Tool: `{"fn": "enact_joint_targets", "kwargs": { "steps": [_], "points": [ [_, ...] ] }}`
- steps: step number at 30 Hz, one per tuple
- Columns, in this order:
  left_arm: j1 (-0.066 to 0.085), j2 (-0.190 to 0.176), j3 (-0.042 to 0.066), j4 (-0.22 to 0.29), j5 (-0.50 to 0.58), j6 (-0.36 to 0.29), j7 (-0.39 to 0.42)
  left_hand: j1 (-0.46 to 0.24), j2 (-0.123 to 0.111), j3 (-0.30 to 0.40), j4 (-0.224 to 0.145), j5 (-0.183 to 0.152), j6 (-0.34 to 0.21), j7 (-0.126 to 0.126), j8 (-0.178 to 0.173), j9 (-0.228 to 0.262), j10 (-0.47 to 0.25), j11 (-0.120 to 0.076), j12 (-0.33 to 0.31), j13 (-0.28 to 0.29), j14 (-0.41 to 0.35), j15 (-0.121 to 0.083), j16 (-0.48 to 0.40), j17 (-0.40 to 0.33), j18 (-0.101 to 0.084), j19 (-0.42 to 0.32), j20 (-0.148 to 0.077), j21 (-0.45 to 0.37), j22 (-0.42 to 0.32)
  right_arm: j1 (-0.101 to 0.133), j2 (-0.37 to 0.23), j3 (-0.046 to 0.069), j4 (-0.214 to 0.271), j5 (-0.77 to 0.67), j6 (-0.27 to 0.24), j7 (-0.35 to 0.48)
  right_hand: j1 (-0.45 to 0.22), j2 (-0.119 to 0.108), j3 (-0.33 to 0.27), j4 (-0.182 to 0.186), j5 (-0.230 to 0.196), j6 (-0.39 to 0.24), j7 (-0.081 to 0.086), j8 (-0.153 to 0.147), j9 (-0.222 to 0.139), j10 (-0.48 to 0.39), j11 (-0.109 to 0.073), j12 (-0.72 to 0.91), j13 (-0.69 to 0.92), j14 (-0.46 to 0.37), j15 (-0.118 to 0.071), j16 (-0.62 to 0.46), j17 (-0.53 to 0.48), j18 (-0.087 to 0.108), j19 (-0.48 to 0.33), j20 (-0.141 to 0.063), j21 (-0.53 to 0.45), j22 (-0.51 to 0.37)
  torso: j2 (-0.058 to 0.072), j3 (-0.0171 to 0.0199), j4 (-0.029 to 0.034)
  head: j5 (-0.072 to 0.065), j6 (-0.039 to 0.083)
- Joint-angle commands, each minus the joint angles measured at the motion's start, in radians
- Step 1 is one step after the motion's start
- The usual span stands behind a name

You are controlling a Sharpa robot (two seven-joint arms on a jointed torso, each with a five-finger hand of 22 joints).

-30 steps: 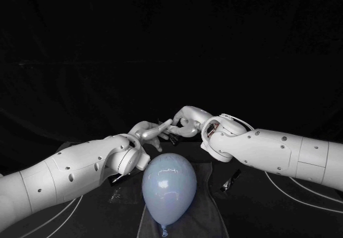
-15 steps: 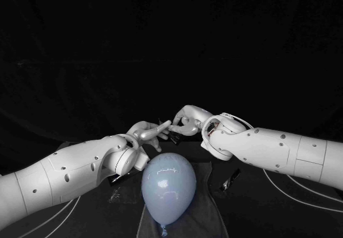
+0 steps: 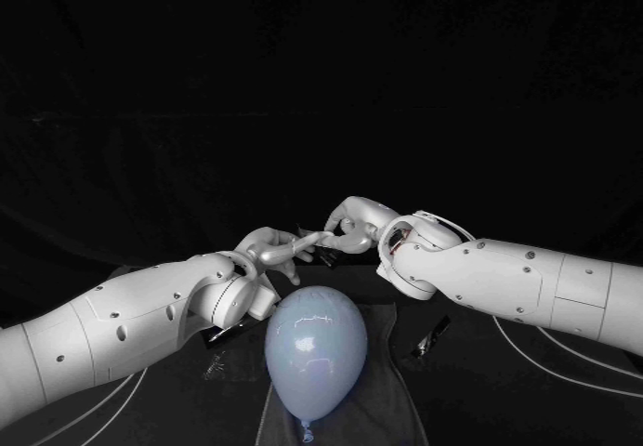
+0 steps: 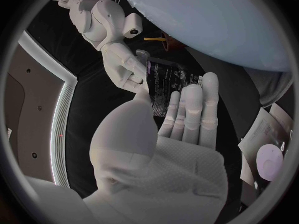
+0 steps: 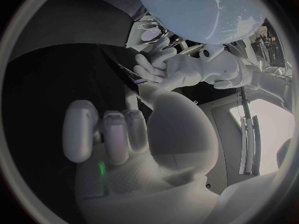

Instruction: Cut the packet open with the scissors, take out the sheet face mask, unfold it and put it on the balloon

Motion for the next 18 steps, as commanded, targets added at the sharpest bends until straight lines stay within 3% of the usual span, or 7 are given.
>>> {"fn": "enact_joint_targets", "kwargs": {
  "steps": [1, 5, 7, 8, 9, 12, 18],
  "points": [
    [0.001, 0.0, 0.001, 0.002, 0.001, 0.027, 0.003, 0.061, 0.019, 0.007, -0.01, -0.003, 0.013, 0.03, 0.007, 0.003, -0.004, -0.007, 0.008, -0.001, -0.007, -0.004, 0.007, -0.002, 0.017, -0.004, -0.003, 0.001, -0.001, 0.001, -0.001, 0.001, 0.004, -0.001, -0.005, -0.001, 0.005, 0.007, 0.001, -0.003, 0.002, 0.005, 0.0, 0.033, 0.052, 0.08, -0.006, 0.003, 0.225, 0.103, -0.004, 0.003, 0.258, -0.008, 0.012, -0.005, 0.002, 0.186, 0.001, -0.0001, -0.0004, 0.0, -0.001],
    [0.001, 0.001, 0.001, 0.001, -0.001, 0.025, 0.005, 0.118, 0.041, 0.008, -0.008, -0.003, 0.02, 0.026, 0.009, 0.002, -0.003, -0.011, 0.009, -0.002, -0.007, -0.008, 0.008, -0.006, 0.017, -0.004, -0.007, 0.002, -0.002, 0.001, -0.004, 0.001, 0.009, -0.001, -0.006, 0.0, 0.004, 0.008, 0.002, -0.003, 0.002, 0.005, 0.0, 0.034, 0.053, 0.08, -0.006, 0.004, 0.226, 0.104, -0.005, 0.004, 0.261, -0.009, 0.013, -0.005, 0.005, 0.186, 0.001, 0.0001, 0.0003, 0.001, -0.002],
    [0.002, 0.001, 0.001, 0.0, 0.0, 0.022, 0.008, 0.168, 0.081, 0.034, -0.012, -0.003, 0.032, 0.015, 0.013, 0.001, 0.005, -0.019, 0.012, -0.003, -0.005, -0.014, 0.009, -0.007, 0.018, -0.003, -0.011, 0.004, -0.001, 0.001, -0.006, 0.001, 0.012, -0.001, -0.005, 0.0, 0.004, 0.008, 0.002, -0.003, 0.002, 0.005, 0.0, 0.034, 0.053, 0.08, -0.006, 0.004, 0.226, 0.104, -0.005, 0.004, 0.261, -0.009, 0.013, -0.005, 0.005, 0.186, 0.0, 0.0002, 0.0001, 0.001, -0.003],
    [0.002, 0.001, 0.001, 0.0, 0.001, 0.02, 0.01, 0.172, 0.083, 0.035, -0.01, -0.003, 0.033, 0.014, 0.012, 0.0, 0.005, -0.019, 0.012, -0.003, -0.005, -0.014, 0.009, -0.008, 0.017, -0.003, -0.012, 0.004, -0.001, 0.001, -0.007, 0.001, 0.013, -0.001, -0.004, 0.0, 0.004, 0.008, 0.002, -0.003, 0.002, 0.005, 0.0, 0.034, 0.053, 0.08, -0.006, 0.004, 0.226, 0.104, -0.005, 0.004, 0.261, -0.009, 0.013, -0.005, 0.005, 0.186, 0.0, 0.0001, 0.0001, 0.001, -0.003],
    [0.002, 0.001, 0.001, -0.001, 0.002, 0.017, 0.012, 0.193, 0.103, 0.05, -0.011, -0.002, 0.042, 0.007, 0.015, 0.0, 0.009, -0.024, 0.011, -0.004, -0.004, -0.018, 0.01, -0.009, 0.017, -0.002, -0.014, 0.005, -0.001, 0.001, -0.008, 0.001, 0.014, -0.002, -0.003, 0.0, 0.004, 0.008, 0.002, -0.003, 0.002, 0.005, 0.0, 0.034, 0.053, 0.08, -0.006, 0.004, 0.226, 0.104, -0.005, 0.004, 0.261, -0.009, 0.013, -0.005, 0.005, 0.186, 0.0, 0.0001, 0.0001, 0.001, -0.003],
    [0.002, 0.001, 0.001, -0.002, 0.006, 0.009, 0.02, 0.224, 0.134, 0.076, -0.008, -0.002, 0.053, -0.004, 0.016, -0.003, 0.017, -0.032, 0.01, -0.007, -0.003, -0.023, 0.009, -0.011, 0.018, -0.002, -0.019, 0.005, -0.001, 0.001, -0.009, 0.001, 0.016, -0.005, 0.001, -0.002, 0.004, 0.008, 0.002, -0.003, 0.002, 0.005, 0.0, 0.034, 0.053, 0.08, -0.006, 0.004, 0.226, 0.104, -0.005, 0.004, 0.261, -0.009, 0.013, -0.005, 0.005, 0.186, 0.0, 0.0001, 0.0, 0.002, -0.004],
    [0.002, -0.001, 0.001, -0.002, 0.017, -0.005, 0.037, 0.263, 0.163, 0.12, 0.0, -0.002, 0.066, -0.015, 0.014, -0.009, 0.034, -0.04, 0.001, -0.016, -0.002, -0.032, 0.008, -0.014, 0.017, -0.002, -0.027, 0.007, -0.001, 0.001, -0.01, 0.001, 0.014, -0.008, 0.009, -0.006, 0.004, 0.008, 0.002, -0.003, 0.002, 0.004, 0.0, 0.034, 0.053, 0.08, -0.006, 0.003, 0.225, 0.104, -0.005, 0.003, 0.26, -0.009, 0.012, -0.005, 0.003, 0.186, 0.001, 0.0, 0.0004, 0.001, -0.006]
  ]
}}
